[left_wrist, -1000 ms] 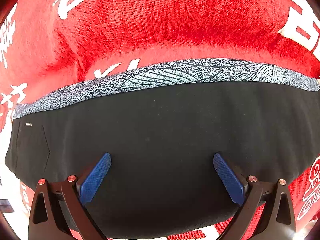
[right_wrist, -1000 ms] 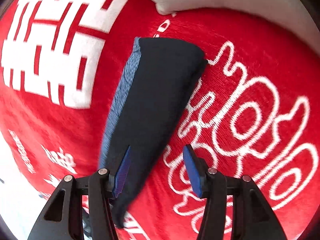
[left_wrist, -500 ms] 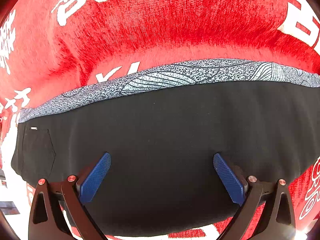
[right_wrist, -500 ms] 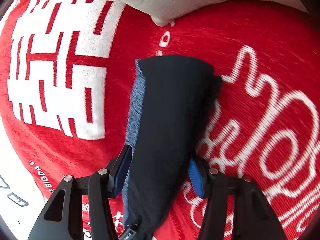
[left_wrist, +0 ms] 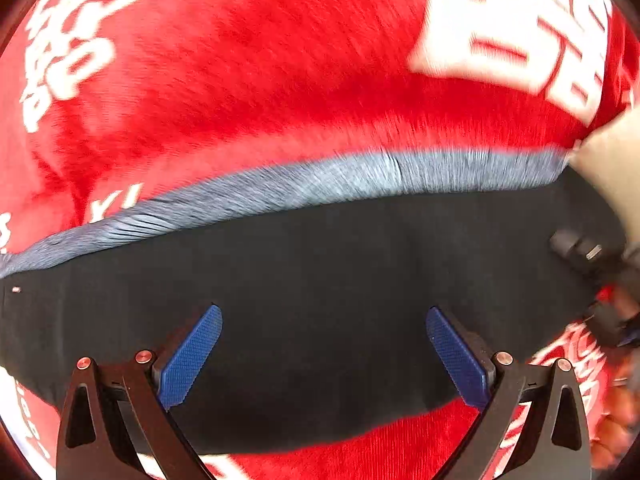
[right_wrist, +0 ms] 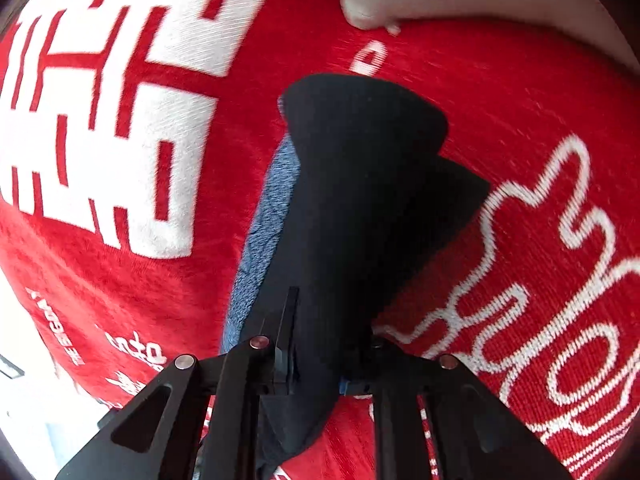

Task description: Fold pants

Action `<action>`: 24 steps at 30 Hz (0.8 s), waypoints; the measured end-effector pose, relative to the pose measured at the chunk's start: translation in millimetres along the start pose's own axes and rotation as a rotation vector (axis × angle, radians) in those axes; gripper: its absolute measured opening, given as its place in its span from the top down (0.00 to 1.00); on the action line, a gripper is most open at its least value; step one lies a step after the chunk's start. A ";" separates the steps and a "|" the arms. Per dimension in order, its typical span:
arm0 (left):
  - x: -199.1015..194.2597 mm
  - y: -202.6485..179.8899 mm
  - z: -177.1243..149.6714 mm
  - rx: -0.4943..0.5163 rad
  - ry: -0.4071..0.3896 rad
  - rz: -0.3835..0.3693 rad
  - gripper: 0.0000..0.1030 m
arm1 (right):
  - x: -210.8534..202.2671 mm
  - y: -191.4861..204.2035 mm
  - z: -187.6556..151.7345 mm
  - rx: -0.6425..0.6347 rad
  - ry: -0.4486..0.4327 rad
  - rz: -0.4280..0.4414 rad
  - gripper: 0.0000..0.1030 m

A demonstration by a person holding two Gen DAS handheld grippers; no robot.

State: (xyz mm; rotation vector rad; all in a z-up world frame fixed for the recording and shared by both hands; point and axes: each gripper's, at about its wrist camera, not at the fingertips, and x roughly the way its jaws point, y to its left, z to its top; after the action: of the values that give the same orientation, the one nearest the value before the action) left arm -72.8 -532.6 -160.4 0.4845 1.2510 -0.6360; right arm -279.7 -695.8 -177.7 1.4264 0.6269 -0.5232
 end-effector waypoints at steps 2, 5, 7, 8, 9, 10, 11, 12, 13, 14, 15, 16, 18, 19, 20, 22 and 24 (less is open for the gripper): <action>5.9 -2.0 -11.1 -0.016 -0.069 0.006 0.00 | -1.1 10.7 -0.5 -0.041 0.011 -0.001 0.86; 2.0 -3.6 -16.7 -0.003 -0.114 0.004 0.00 | -5.1 35.6 -5.4 -0.149 0.007 -0.036 0.86; 1.1 -4.2 -16.1 -0.004 -0.118 0.002 0.00 | -6.6 55.7 -10.7 -0.225 -0.001 -0.067 0.86; 0.0 -4.7 -16.8 0.000 -0.127 0.001 0.00 | -6.8 65.2 -14.0 -0.261 -0.005 -0.080 0.86; -0.8 -4.0 -18.2 0.001 -0.135 -0.001 0.00 | -6.9 74.9 -17.6 -0.298 -0.008 -0.093 0.86; -1.5 -3.5 -18.6 0.002 -0.140 -0.003 0.00 | -6.7 83.6 -21.2 -0.331 -0.010 -0.103 0.86; -2.3 -3.3 -18.9 0.002 -0.144 -0.004 0.00 | -6.3 96.6 -27.1 -0.381 -0.011 -0.114 0.86; -2.2 -2.3 -20.0 0.001 -0.150 -0.007 0.00 | -6.0 104.4 -33.1 -0.422 -0.010 -0.122 0.86; -2.5 -1.2 -20.9 0.002 -0.155 -0.011 0.00 | -5.3 114.9 -39.3 -0.468 -0.009 -0.132 0.86; -1.9 0.8 -22.5 0.003 -0.164 -0.016 0.00 | -4.4 123.0 -45.1 -0.506 -0.006 -0.140 0.86; -3.1 2.2 -25.4 0.005 -0.176 -0.025 0.00 | -2.2 132.6 -52.5 -0.553 -0.002 -0.150 0.86; -4.1 7.0 -28.8 0.007 -0.181 -0.034 0.00 | 0.4 140.3 -59.9 -0.594 0.002 -0.159 0.86; -8.8 13.9 -27.1 0.005 -0.156 -0.060 0.00 | 5.5 158.1 -74.7 -0.675 0.011 -0.177 0.86; -13.6 22.9 -26.9 -0.006 -0.129 -0.070 0.00 | 7.1 164.7 -80.2 -0.702 0.014 -0.182 0.86; -21.2 35.7 -26.5 -0.036 -0.096 -0.091 0.00 | 8.3 171.7 -86.3 -0.730 0.015 -0.187 0.86; -43.5 64.4 -31.8 -0.095 -0.119 -0.127 0.00 | 12.1 188.1 -101.5 -0.800 0.017 -0.204 0.86; -67.6 100.2 -37.0 -0.131 -0.158 -0.119 0.00 | 17.6 202.6 -121.0 -0.872 0.028 -0.215 0.86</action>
State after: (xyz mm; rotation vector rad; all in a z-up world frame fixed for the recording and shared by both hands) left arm -43.6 -422.9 -104.9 0.2479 1.1689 -0.6744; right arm -140.6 -557.7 -45.0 0.5462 0.8949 -0.3248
